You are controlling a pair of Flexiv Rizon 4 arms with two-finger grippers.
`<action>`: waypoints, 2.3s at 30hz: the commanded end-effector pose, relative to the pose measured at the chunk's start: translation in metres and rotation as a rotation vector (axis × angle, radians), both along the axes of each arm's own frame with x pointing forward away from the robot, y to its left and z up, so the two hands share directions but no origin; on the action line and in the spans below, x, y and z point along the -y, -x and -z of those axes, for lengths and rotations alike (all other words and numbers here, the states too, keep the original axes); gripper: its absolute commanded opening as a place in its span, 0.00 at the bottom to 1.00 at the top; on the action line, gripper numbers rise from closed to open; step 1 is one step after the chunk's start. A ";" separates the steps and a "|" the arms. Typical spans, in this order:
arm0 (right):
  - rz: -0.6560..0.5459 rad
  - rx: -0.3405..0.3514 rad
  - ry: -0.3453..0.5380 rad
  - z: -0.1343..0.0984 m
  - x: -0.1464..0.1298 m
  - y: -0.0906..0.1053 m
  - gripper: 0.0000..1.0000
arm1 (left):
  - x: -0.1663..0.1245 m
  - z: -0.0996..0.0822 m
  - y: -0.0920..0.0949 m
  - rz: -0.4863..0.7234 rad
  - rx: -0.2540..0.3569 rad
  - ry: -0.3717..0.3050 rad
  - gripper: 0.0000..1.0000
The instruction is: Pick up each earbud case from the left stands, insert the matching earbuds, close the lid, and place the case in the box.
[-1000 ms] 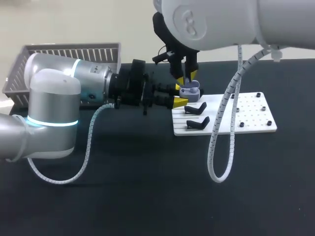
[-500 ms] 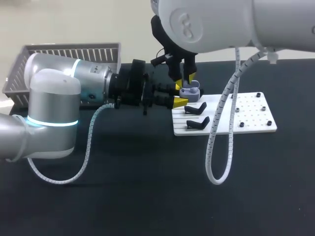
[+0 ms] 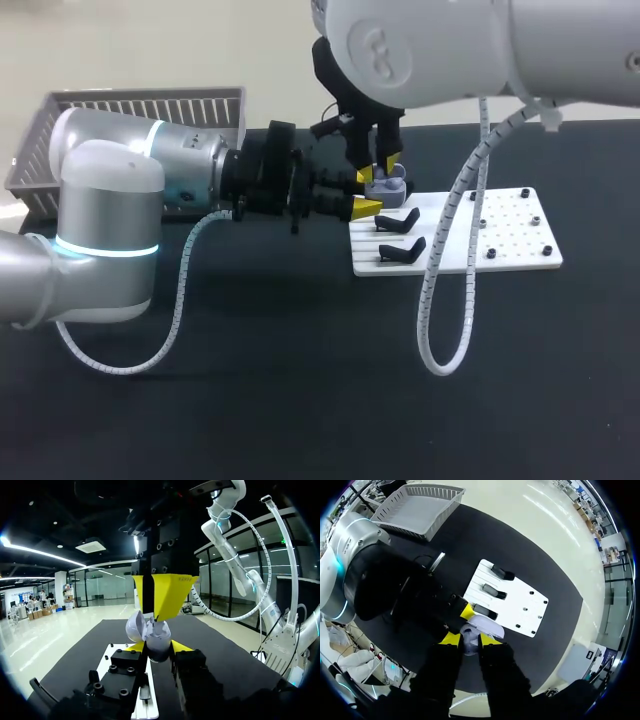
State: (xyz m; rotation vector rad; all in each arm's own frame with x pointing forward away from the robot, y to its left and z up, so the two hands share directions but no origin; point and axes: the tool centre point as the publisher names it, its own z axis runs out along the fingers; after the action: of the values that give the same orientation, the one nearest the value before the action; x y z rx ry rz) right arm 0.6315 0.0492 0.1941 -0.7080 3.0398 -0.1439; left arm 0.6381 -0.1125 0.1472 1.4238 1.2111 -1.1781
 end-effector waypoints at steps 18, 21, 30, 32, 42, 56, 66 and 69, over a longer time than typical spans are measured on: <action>0.007 -0.013 -0.007 0.011 0.002 -0.007 0.00 | 0.000 0.001 0.001 -0.002 0.002 0.003 0.00; 0.009 -0.016 -0.005 0.012 0.003 -0.007 0.00 | 0.000 0.001 0.001 -0.002 0.002 0.003 0.00; 0.003 -0.012 -0.007 0.002 0.003 -0.001 1.00 | 0.000 0.001 0.001 -0.002 0.002 0.003 0.00; 0.004 0.001 -0.010 -0.003 0.004 0.001 1.00 | 0.000 0.001 0.001 -0.002 0.002 0.003 0.00; 0.346 0.146 -0.057 -0.024 0.034 -0.026 1.00 | 0.000 0.001 0.001 -0.002 0.002 0.003 0.00; 0.561 0.137 -0.047 0.013 0.065 -0.059 1.00 | 0.000 0.001 0.001 -0.002 0.002 0.003 0.00; 0.529 0.064 -0.037 0.028 0.066 -0.045 1.00 | 0.000 0.001 0.001 -0.002 0.002 0.003 0.00; 0.519 0.051 -0.044 0.027 0.065 -0.036 1.00 | 0.000 0.001 0.001 -0.002 0.002 0.003 0.00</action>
State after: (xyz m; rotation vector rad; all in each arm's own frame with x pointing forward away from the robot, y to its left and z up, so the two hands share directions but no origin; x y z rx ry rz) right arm 0.6723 -0.0148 0.1641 0.1031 3.0879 -0.1010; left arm 0.6382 -0.1126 0.1471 1.4238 1.2108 -1.1784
